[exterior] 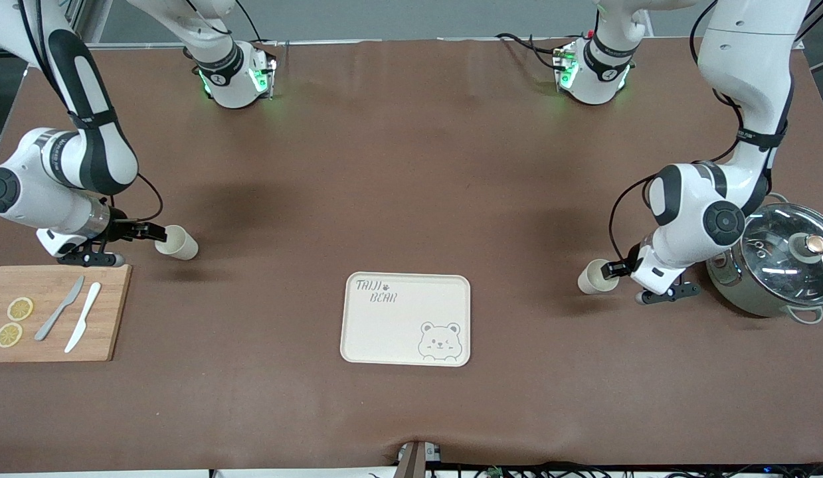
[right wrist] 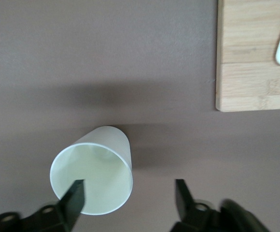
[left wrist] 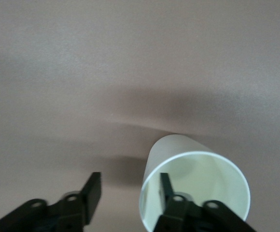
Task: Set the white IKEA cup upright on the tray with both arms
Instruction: 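Close both grippers around the white cups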
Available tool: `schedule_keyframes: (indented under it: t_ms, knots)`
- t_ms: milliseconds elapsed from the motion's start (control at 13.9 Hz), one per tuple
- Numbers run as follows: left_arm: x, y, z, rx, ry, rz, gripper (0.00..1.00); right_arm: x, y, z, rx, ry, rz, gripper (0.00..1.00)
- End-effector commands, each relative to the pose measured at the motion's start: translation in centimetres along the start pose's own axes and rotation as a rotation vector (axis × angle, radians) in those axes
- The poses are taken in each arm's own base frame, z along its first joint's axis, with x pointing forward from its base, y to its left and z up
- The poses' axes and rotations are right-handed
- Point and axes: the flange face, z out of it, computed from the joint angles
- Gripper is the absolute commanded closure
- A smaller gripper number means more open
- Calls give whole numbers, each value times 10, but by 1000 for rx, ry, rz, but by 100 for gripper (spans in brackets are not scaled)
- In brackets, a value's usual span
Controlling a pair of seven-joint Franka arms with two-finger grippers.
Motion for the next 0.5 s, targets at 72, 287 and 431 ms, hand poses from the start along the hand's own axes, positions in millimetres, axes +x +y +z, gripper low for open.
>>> schedule_keyframes:
  t_ms: [72, 287, 431]
  knots:
    - [8, 6, 7, -22, 21, -18, 100, -3, 5, 14, 1, -16, -3, 43]
    - [7, 11, 2, -26, 27, -10, 100, -4, 8, 20, 8, -29, 5, 54]
    - [6, 23, -3, -39, 31, 3, 100, -5, 7, 23, 10, -38, 4, 70]
